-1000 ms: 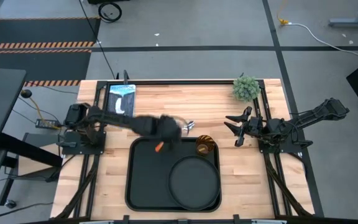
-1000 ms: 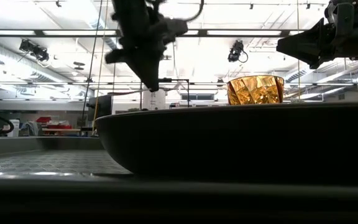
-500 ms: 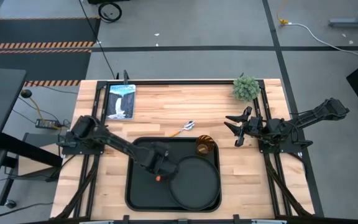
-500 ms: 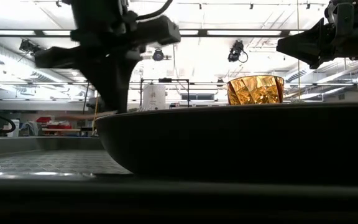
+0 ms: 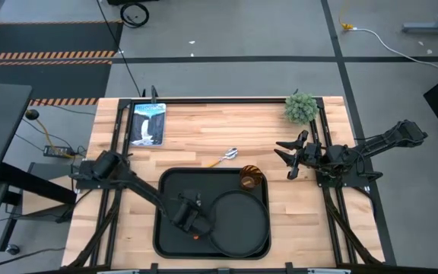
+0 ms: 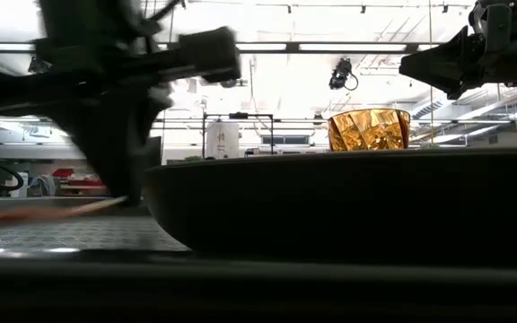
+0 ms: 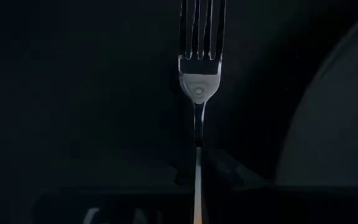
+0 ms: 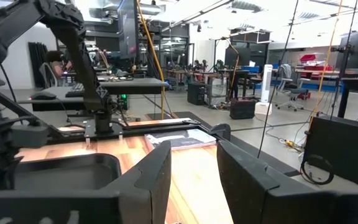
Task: Pick and place plate/cup/fork/spoon on tray
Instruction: Put the orange fork on the black tray, on the left side of the black plate
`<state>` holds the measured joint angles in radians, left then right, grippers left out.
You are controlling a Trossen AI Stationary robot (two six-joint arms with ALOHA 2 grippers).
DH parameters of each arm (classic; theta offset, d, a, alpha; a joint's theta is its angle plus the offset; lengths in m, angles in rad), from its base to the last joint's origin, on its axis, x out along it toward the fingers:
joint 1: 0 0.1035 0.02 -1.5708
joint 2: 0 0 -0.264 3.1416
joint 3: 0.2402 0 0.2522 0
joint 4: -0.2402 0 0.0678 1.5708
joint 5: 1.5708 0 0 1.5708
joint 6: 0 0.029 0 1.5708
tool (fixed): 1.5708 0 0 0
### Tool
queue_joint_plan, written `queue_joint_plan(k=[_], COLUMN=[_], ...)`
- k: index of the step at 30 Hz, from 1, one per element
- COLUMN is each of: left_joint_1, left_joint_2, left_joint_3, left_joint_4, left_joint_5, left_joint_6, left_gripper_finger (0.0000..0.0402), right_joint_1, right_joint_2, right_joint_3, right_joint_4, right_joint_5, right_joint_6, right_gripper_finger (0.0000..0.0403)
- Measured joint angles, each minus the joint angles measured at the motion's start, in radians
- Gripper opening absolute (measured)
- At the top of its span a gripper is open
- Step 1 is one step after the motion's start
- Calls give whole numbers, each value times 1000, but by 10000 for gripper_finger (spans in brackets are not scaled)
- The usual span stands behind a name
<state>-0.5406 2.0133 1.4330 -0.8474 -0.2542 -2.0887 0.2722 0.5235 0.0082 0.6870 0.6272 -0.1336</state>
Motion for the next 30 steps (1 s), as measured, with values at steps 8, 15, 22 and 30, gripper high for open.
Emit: queue_joint_plan(k=[8,15,22,30], left_joint_1=[-64,-63,-58,-54], left_joint_2=[18,42,51,37], left_joint_3=[0,2,2,1], left_joint_4=[6,14,21,3], left_joint_5=[12,29,28,33], left_joint_6=[-103,-84,-51,-41], left_gripper_finger=[12,12,53,98], right_joint_1=[0,0,0,0], right_joint_2=[1,2,2,2], right_joint_3=[0,0,0,0], right_joint_4=[9,16,22,22], right_joint_5=[0,0,0,0], right_joint_6=[0,0,0,0], right_gripper_finger=[137,137,137,137])
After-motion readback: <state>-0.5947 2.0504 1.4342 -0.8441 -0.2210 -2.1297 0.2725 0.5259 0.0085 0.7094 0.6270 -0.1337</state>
